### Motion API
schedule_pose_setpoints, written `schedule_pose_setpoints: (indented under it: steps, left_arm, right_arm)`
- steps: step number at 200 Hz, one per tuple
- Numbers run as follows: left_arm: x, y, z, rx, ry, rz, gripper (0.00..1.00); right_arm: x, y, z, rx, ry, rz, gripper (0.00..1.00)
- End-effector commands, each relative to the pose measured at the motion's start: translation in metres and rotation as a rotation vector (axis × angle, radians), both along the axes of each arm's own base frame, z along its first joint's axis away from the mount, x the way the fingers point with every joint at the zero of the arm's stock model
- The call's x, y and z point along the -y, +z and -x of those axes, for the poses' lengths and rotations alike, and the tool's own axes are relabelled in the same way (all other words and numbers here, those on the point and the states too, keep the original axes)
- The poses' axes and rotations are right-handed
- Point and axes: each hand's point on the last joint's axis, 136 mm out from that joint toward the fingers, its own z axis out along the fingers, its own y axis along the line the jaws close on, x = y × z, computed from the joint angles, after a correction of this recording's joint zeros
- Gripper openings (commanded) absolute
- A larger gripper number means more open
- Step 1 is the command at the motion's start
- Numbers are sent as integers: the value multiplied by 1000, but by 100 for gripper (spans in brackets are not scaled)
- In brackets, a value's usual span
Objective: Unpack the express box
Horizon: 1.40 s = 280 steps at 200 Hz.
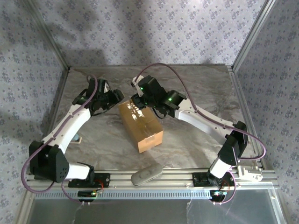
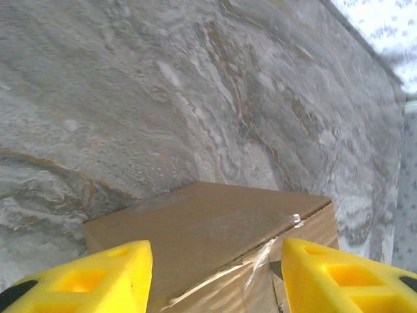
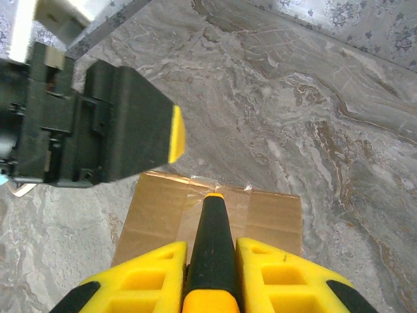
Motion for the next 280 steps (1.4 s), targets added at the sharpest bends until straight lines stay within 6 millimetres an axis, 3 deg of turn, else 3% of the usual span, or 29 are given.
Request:
schedule_pose_setpoints:
  steps: [1, 47, 99, 150, 215, 280]
  left_arm:
    - [13, 26, -7, 99, -139, -3, 53]
    - [9, 21, -2, 94, -172, -1, 51]
    - [7, 18, 20, 118, -138, 77, 51]
    - [-12, 14, 39, 124, -91, 25, 51]
    - [-15, 14, 20, 124, -161, -77, 49]
    - [-11, -5, 9, 71, -220, -110, 41]
  right_arm:
    - [-2, -8, 5, -33, 67, 19, 0]
    - [-8, -6, -2, -33, 118, 3, 0]
    - [-23, -5, -6, -39, 158, -10, 0]
    - [-26, -6, 2, -38, 177, 0, 0]
    - [-26, -6, 13, 4, 175, 56, 0]
    - [-22, -9, 12, 12, 154, 81, 0]
